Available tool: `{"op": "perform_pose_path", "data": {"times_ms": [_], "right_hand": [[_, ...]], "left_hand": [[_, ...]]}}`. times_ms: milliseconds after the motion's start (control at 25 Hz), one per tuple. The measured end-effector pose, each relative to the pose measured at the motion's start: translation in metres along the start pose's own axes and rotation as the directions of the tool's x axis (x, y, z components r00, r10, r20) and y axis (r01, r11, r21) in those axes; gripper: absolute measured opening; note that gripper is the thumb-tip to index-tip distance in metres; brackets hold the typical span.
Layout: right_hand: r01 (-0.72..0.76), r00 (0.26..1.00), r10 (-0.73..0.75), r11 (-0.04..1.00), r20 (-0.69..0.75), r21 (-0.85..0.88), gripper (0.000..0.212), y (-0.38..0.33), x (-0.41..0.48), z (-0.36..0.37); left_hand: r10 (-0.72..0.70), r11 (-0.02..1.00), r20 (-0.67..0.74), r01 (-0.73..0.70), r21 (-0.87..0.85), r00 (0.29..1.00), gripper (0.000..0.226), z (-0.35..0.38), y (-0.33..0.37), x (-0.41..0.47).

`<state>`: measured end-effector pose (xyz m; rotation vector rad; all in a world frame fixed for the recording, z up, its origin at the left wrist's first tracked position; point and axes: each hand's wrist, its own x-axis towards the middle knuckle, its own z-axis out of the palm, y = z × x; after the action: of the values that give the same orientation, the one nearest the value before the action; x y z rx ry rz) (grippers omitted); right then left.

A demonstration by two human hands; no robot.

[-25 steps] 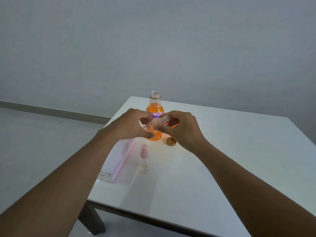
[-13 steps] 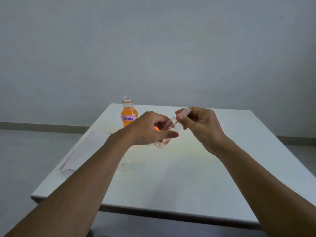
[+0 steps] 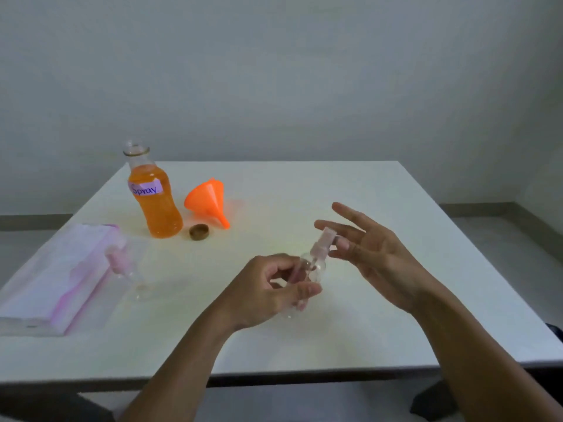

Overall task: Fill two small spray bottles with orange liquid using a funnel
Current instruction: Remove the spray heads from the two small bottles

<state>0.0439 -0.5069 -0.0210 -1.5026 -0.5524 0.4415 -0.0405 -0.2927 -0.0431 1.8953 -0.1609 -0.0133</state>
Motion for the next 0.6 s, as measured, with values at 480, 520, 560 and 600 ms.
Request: {"op": "perform_pose_path", "data": {"times_ms": [480,520,560,600], "right_hand": [[-0.036,0.992,0.02,0.991,-0.124,-0.129,0.057,0.003,0.02,0.016],[-0.055,0.984,0.026,0.986,-0.178,-0.159,0.057,0.006,0.022,0.021],[-0.058,0.975,0.022,0.986,-0.222,-0.158,0.056,0.009,0.023,0.025],[-0.043,0.97,0.01,0.991,-0.244,-0.128,0.053,0.011,0.024,0.027]], "left_hand": [[0.069,0.996,-0.136,-0.061,0.067,0.988,0.014,-0.006,-0.011,0.022],[0.077,0.995,-0.135,-0.067,0.075,0.988,0.012,-0.006,-0.013,0.024],[0.084,0.994,-0.131,-0.074,0.081,0.988,0.012,-0.005,-0.014,0.025],[0.086,0.994,-0.126,-0.076,0.079,0.988,0.012,-0.004,-0.015,0.026]]}}
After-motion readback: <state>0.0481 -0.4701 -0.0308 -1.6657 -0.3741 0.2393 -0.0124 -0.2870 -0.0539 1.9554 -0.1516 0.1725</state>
